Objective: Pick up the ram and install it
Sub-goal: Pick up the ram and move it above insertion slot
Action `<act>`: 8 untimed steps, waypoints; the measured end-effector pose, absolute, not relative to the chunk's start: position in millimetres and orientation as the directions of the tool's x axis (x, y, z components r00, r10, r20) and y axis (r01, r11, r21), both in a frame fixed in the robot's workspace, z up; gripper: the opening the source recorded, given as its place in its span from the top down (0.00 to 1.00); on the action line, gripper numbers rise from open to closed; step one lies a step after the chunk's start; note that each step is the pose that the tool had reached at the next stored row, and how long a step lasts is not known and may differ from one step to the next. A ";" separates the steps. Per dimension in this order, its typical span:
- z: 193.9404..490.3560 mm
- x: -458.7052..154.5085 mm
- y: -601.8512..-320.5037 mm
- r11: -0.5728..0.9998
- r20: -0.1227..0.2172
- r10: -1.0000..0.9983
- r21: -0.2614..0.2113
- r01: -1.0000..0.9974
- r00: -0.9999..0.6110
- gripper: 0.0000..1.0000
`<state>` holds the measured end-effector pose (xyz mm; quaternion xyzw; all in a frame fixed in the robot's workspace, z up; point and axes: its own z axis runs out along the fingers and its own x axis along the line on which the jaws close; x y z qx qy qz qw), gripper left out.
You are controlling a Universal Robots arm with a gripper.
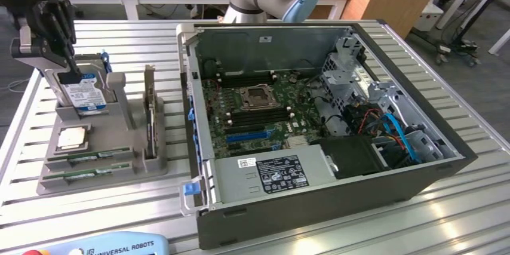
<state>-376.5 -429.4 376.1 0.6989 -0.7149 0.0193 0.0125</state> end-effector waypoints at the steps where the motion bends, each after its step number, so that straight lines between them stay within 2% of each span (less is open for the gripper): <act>1: 376.1 -376.5 -429.3 0.022 0.043 -0.999 -0.010 -1.000 -0.023 0.90; 8: 376.0 -376.4 -429.2 0.023 0.043 -0.999 -0.010 -1.000 -0.023 0.90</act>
